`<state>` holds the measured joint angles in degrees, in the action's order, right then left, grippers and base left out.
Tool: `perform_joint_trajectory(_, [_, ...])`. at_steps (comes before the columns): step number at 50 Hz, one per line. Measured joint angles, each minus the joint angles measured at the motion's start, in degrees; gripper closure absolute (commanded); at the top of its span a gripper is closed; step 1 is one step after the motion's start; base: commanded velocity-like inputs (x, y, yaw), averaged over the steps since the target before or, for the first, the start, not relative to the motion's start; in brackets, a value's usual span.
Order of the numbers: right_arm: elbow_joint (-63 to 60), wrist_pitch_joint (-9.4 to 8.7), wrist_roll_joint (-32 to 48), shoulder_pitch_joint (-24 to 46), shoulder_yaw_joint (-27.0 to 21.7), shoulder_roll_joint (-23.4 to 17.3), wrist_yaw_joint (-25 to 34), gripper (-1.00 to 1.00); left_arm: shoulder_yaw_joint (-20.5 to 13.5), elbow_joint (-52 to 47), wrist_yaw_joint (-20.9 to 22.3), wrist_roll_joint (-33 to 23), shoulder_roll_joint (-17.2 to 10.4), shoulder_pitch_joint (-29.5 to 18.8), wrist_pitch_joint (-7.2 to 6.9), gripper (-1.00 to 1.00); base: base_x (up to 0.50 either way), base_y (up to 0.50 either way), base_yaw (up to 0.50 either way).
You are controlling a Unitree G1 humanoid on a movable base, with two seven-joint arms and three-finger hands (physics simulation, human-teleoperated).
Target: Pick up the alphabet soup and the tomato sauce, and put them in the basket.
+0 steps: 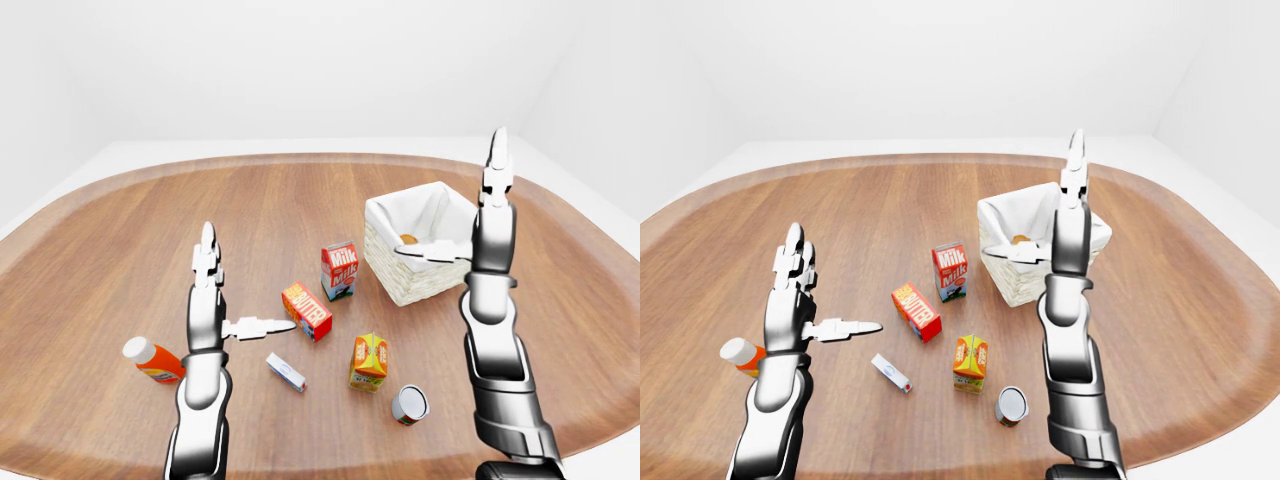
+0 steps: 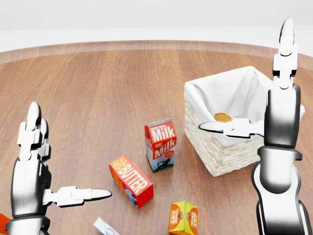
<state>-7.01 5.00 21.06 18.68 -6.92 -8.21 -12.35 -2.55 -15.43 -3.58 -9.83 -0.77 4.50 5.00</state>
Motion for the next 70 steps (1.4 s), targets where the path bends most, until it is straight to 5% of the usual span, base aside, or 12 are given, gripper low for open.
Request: perform_joint_trajectory(70, [-29.71,0.00,-8.62,-33.90,0.79,9.63,12.24,-1.00,-0.13,-0.08,-0.21,-0.01,-0.01,-0.08,0.00,-1.00,0.00,0.00,0.00])
